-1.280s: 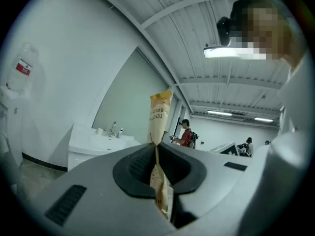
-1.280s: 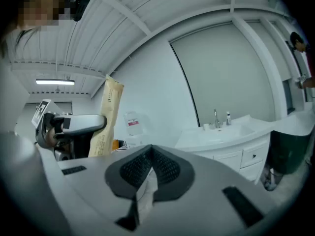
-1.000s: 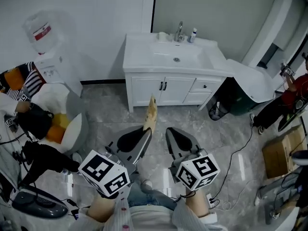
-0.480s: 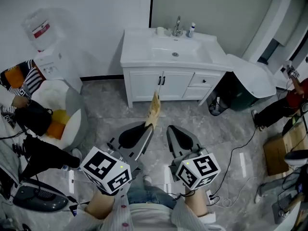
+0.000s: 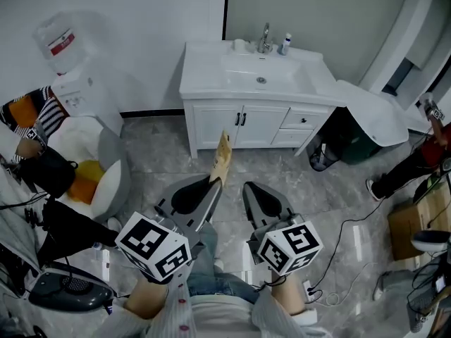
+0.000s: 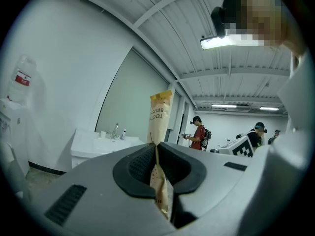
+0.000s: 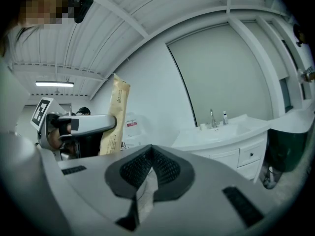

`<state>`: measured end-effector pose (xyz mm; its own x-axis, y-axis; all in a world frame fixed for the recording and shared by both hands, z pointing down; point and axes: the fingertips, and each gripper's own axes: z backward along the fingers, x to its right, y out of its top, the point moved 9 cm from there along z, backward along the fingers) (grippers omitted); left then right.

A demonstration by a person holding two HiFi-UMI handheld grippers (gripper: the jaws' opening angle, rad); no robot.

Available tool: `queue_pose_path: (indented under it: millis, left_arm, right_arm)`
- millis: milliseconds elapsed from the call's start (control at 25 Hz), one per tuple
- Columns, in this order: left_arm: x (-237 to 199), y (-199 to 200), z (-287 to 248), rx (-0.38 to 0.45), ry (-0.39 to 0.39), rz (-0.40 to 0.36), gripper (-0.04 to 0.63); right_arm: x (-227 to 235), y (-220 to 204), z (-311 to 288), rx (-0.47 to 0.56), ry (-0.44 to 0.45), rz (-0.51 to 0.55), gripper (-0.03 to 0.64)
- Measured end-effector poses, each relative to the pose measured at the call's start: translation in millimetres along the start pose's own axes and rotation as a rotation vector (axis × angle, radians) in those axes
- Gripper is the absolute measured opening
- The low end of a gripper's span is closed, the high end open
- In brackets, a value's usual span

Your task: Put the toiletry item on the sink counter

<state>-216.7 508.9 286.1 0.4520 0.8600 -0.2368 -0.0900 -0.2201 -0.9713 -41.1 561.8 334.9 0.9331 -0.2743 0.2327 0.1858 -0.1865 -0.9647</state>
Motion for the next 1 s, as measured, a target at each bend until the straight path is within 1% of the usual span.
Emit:
queue_pose_path:
  millis: [280,440,600,840,1000]
  left_arm:
    - [-46,7,-26,0.007,0.029,0.023,0.034]
    - [-81,17,-58,0.005,0.04,0.039,0.034]
    - [-119,24,-93,-0.009,0.036,0.051,0.034]
    - [-173,39,-140,-0.018,0.033,0.059,0.034]
    - [-206,46,-160,-0.022,0.035,0.052,0.034]
  right_arm:
    - [19,5,-46,-0.04,0.01,0.004,0.009]
    - [43,12,-84,-0.075,0.016,-0.007,0.009]
    - [67,22,-124,-0.101,0.007,-0.002,0.009]
    - [105,40,-179,-0.11,-0.017,-0.008,0.009]
    - [125,46,-215,-0.111,-0.028,-0.02,0.009]
